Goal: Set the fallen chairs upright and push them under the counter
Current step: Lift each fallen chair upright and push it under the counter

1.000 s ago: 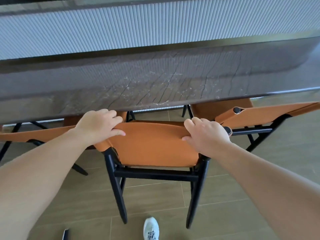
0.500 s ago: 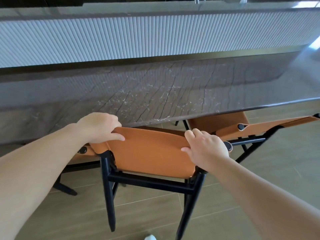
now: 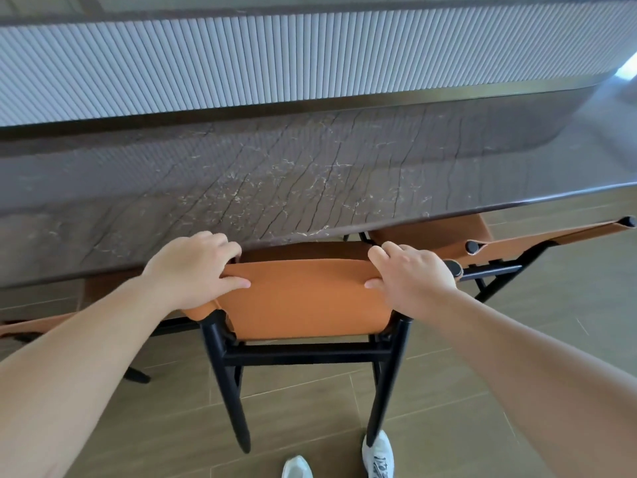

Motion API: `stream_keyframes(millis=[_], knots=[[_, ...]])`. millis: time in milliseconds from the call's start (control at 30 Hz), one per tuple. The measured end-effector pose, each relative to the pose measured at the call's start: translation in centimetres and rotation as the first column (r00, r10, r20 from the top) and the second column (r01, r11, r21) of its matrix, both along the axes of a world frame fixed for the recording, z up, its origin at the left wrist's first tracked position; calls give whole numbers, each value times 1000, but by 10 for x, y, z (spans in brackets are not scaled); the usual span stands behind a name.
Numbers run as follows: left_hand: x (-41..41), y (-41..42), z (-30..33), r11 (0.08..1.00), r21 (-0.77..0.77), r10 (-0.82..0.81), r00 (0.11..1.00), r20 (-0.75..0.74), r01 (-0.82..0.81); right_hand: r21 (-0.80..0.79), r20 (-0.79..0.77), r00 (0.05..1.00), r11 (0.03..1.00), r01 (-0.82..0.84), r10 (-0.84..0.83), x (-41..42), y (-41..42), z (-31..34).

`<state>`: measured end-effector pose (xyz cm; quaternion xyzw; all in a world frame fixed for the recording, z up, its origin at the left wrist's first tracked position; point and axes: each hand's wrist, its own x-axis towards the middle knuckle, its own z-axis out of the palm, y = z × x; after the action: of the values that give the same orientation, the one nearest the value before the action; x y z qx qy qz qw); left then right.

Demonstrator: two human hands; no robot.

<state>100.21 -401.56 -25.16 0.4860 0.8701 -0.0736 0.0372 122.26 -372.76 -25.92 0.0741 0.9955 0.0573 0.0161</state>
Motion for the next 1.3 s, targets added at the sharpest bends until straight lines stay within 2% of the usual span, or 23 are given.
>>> stream_keyframes(millis=[367, 733, 933, 1100, 1300], knots=[[45, 18, -6, 980, 156, 140, 985, -106, -122, 49, -9, 979, 978, -201, 202, -31, 66, -5], [54, 63, -3, 979, 114, 185, 968, -169, -167, 39, -6, 965, 965, -261, 261, -49, 119, -11], [51, 73, -3, 990, 87, 127, 969, -210, -111, 17, -51, 948, 949, -314, 314, -52, 127, -16], [31, 74, -1, 994, 103, 55, 969, -239, -31, -37, -62, 963, 963, -266, 264, -63, 127, -9], [-1, 53, -4, 999, 50, 4, 978, -208, 6, -5, -139, 959, 968, -250, 247, -50, 84, -19]])
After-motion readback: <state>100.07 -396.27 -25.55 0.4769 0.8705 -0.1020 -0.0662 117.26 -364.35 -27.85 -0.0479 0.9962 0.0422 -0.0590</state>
